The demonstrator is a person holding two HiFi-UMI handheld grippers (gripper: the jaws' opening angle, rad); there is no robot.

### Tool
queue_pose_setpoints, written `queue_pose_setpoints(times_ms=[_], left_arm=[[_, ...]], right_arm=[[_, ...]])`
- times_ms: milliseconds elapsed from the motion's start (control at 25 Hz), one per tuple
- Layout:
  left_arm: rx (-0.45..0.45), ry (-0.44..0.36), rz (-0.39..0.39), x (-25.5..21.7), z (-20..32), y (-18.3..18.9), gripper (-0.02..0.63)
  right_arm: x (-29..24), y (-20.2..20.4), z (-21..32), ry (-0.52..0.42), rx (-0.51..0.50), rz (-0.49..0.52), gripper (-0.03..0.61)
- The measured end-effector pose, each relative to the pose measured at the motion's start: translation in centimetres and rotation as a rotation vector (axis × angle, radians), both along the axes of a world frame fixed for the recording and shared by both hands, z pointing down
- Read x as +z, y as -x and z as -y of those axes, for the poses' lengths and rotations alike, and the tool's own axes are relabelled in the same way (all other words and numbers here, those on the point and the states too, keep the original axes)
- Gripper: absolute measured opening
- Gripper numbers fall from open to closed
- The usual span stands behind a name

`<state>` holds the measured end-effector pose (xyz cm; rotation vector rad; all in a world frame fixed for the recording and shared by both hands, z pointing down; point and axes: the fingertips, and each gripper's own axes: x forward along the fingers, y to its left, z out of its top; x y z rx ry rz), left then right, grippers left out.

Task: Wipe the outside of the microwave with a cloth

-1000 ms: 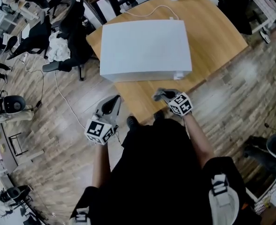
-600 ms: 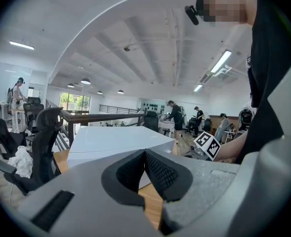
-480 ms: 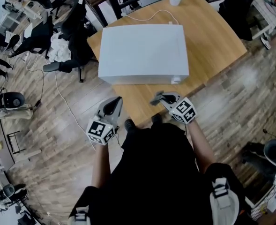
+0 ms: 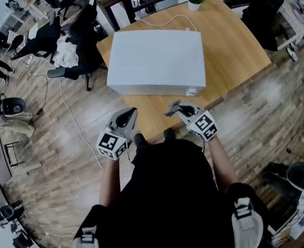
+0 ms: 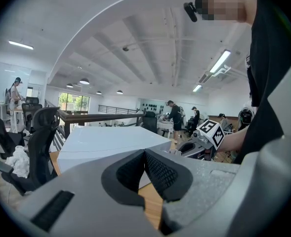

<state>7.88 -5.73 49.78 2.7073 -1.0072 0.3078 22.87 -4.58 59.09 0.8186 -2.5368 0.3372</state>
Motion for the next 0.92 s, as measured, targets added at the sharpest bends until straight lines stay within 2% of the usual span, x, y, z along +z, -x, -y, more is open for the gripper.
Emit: queue_pose_setpoints(times_ms=[520,920], left_arm=[[-0.018,0.006,0.007,0.0,-0.6,-0.6,0.002],[-0.024,0.001,0.023,-0.2,-0.8,-0.9,0.002]], right_arm=[[-5.0,1.4,0.7,-0.106,-0.074,0.027,0.017],[-6.5,2.5,0.5,-0.113,-0.114,0.063,0.017]])
